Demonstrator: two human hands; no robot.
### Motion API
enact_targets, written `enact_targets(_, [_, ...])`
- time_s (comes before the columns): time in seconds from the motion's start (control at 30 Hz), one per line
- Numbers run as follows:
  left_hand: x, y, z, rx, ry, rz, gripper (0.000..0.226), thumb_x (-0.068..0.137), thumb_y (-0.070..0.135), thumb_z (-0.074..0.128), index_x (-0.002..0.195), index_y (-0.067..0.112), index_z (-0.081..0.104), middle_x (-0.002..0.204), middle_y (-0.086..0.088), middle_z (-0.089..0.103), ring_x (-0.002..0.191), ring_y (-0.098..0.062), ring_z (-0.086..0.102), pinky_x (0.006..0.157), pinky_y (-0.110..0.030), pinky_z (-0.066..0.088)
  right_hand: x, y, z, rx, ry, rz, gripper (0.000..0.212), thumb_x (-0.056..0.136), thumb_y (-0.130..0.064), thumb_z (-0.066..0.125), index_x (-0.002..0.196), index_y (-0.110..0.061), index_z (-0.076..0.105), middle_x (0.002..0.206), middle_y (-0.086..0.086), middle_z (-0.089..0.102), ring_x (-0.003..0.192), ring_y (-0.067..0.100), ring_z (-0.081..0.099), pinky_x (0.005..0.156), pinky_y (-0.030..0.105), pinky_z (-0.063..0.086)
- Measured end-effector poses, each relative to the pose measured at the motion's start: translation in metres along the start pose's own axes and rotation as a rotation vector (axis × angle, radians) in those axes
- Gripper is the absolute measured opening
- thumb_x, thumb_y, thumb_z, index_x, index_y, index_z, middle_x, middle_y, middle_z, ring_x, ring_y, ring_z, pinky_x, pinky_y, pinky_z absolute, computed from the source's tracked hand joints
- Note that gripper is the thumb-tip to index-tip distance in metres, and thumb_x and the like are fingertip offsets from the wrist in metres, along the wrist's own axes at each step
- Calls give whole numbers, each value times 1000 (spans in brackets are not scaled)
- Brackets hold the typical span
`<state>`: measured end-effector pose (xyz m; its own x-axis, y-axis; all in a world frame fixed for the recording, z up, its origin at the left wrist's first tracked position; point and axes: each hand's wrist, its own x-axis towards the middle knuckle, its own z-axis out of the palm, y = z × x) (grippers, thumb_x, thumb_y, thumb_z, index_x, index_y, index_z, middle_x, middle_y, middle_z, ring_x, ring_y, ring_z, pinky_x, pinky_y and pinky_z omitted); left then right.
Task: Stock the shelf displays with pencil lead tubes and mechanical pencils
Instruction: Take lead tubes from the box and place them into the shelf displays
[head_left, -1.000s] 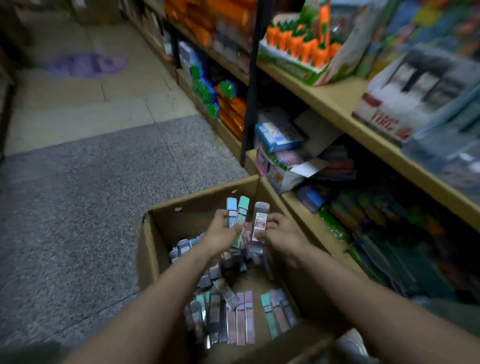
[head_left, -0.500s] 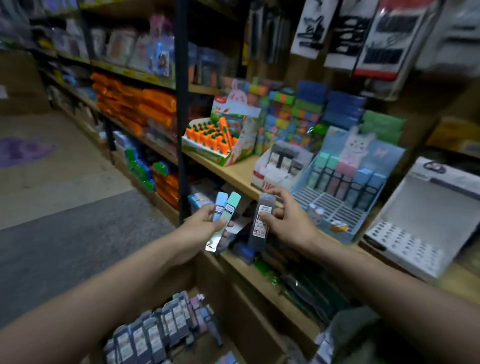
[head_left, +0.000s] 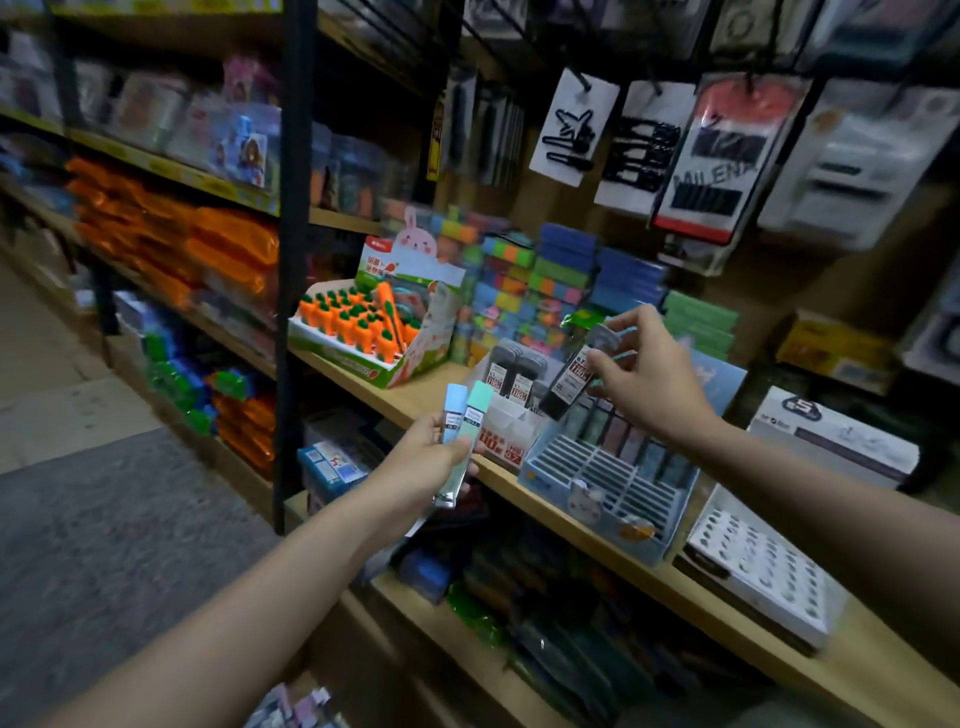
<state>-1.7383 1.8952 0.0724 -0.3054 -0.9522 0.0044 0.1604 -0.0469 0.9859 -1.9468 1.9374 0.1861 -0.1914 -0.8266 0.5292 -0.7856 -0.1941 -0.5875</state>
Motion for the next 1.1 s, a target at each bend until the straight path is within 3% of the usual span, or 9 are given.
enact_targets(0.17, [9, -3, 1, -16, -20, -12, 21, 99, 9, 49, 119, 17, 49, 98, -3, 66, 71, -10, 61, 53, -24, 51, 21, 10, 30, -168, 35, -24, 21, 92, -25, 63, 100, -22, 44, 82, -11, 56, 76, 8, 58, 57, 19, 40])
enact_targets(0.33, [12, -3, 1, -36, -26, -6, 17, 99, 11, 50, 112, 21, 51, 99, -1, 66, 77, -12, 60, 58, -25, 51, 42, 13, 33, -284, 24, -8, 21, 90, -24, 65, 100, -17, 48, 87, 0, 59, 79, 18, 57, 67, 31, 42])
enact_targets(0.53, [10, -3, -2, -32, -28, -11, 20, 99, 11, 48, 117, 21, 48, 101, 0, 67, 79, -11, 60, 61, -25, 53, 49, 25, 44, -448, -21, -16, 19, 85, -21, 72, 90, -17, 54, 82, -1, 58, 80, 20, 57, 63, 30, 41])
enact_targets(0.73, [10, -9, -6, -4, -43, -34, 25, 99, 13, 50, 123, 19, 49, 97, 4, 68, 80, -12, 62, 65, -28, 54, 45, 35, 57, -625, -47, -58, 16, 86, -25, 70, 96, -15, 65, 99, 5, 64, 91, 23, 59, 73, 38, 53])
enact_targets(1.1, [13, -16, -12, -20, -37, -57, 25, 98, 15, 53, 121, 23, 49, 99, 1, 69, 80, -13, 63, 64, -26, 54, 47, 30, 58, -736, -78, -53, 29, 84, -38, 72, 99, -14, 69, 100, 6, 63, 91, 23, 59, 73, 38, 55])
